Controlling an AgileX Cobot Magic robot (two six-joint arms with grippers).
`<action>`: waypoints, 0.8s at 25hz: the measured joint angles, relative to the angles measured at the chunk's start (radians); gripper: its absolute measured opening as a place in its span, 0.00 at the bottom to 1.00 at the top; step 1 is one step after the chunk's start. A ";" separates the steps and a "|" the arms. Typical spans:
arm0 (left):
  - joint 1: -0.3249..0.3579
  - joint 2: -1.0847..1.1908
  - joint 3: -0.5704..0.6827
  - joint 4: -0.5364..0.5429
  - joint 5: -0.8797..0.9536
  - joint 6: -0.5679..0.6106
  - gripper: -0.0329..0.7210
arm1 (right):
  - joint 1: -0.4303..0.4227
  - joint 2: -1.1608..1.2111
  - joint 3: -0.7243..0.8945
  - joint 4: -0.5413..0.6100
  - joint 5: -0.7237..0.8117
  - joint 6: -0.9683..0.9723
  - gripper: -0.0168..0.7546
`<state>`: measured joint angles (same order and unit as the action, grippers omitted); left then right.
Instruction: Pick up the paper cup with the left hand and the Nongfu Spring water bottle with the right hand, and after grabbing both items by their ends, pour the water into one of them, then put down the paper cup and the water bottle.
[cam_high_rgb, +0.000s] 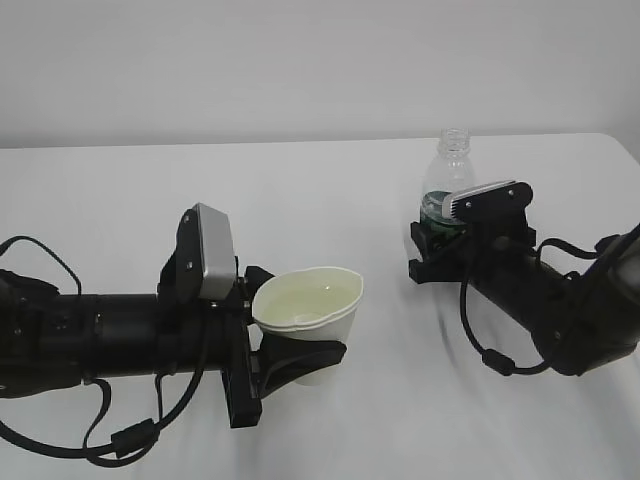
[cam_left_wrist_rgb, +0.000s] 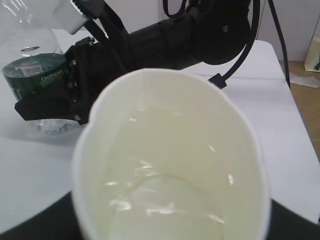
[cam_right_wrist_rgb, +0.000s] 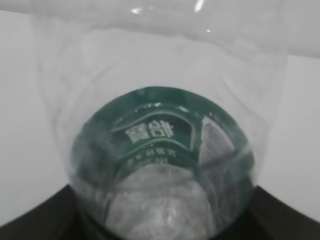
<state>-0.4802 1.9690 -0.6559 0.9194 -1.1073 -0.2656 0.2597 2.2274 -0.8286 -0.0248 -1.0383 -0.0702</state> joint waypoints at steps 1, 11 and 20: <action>0.000 0.000 0.000 0.000 0.000 0.000 0.59 | 0.000 0.005 0.000 0.002 -0.005 0.005 0.60; 0.000 0.000 0.000 0.000 0.000 0.000 0.59 | 0.000 0.007 0.000 0.002 -0.012 0.041 0.60; 0.000 0.000 0.000 0.000 0.000 0.000 0.59 | 0.000 0.007 0.000 0.002 -0.013 0.045 0.69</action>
<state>-0.4802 1.9690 -0.6559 0.9194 -1.1073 -0.2656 0.2597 2.2346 -0.8286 -0.0228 -1.0515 -0.0250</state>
